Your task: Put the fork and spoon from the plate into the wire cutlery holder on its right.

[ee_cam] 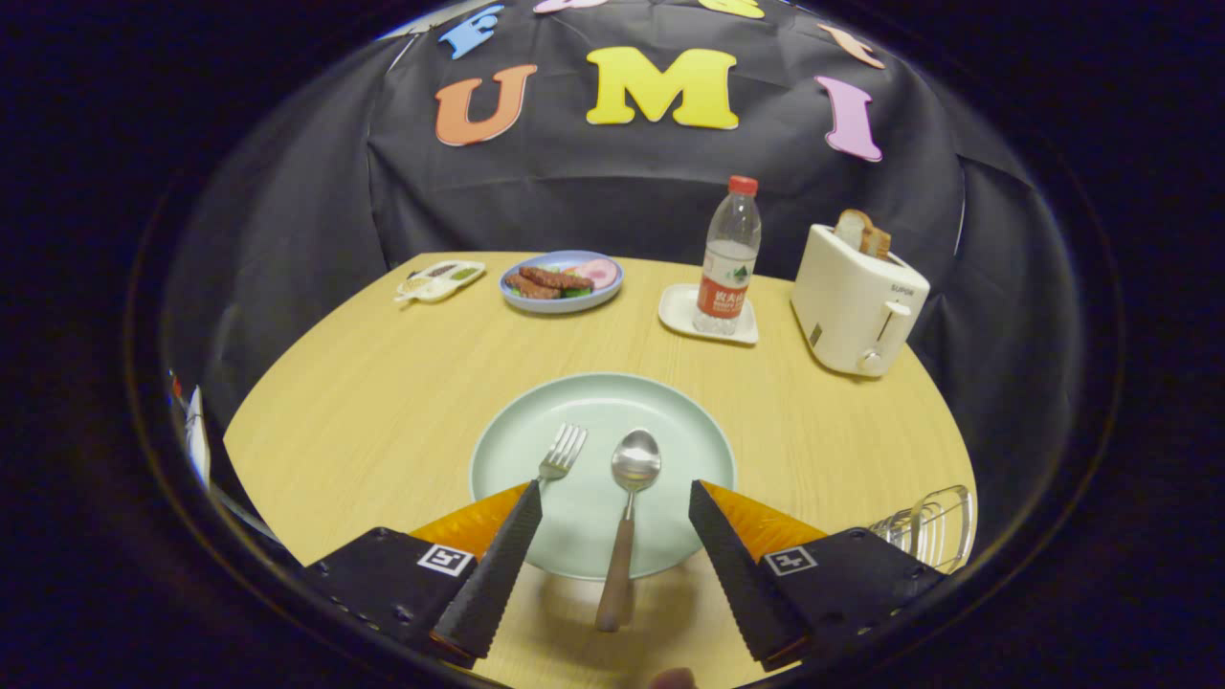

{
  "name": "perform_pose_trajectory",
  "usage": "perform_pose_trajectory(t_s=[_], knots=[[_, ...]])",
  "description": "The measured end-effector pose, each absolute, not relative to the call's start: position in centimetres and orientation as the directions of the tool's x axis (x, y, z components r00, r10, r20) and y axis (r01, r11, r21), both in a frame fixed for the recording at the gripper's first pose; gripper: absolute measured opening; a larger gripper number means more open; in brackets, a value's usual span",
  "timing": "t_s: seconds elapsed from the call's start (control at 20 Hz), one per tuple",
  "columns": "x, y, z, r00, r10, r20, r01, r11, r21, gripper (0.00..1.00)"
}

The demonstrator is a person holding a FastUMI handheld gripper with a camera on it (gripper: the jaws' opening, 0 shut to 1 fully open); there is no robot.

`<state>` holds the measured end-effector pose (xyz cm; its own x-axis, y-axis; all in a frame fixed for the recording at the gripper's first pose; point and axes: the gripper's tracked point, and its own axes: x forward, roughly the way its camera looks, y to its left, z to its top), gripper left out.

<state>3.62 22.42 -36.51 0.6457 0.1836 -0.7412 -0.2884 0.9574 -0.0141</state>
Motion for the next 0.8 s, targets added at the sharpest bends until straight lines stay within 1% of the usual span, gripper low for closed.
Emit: perform_pose_trajectory(t_s=[0.2, 0.4, 0.5, 0.55, 0.6, 0.65, 0.7, 0.75, 0.8], knots=[[3.9, 22.2, -39.3, 0.594, 0.159, -0.788, -0.262, 0.965, -0.003, 0.68], [3.9, 21.7, -40.7, 0.572, 0.128, -0.81, -0.23, 0.973, -0.009, 0.42], [3.9, 21.3, -41.1, 0.56, 0.109, -0.821, -0.206, 0.978, -0.011, 0.21], [3.9, 21.1, -41.5, 0.545, 0.103, -0.832, -0.203, 0.979, -0.011, 0.12], [3.9, 20.7, -41.3, 0.537, 0.095, -0.838, -0.195, 0.981, -0.014, 0.12], [4.0, 20.5, -41.7, 0.528, 0.085, -0.845, -0.196, 0.98, -0.024, 0.05], [3.7, 20.3, -41.2, 0.52, 0.083, -0.85, -0.201, 0.979, -0.027, 0.05], [3.6, 20.2, -40.7, 0.507, 0.088, -0.858, -0.207, 0.978, -0.022, 0.0], [3.6, 20.0, -40.2, 0.497, 0.096, -0.863, -0.202, 0.979, -0.007, 0.01]])
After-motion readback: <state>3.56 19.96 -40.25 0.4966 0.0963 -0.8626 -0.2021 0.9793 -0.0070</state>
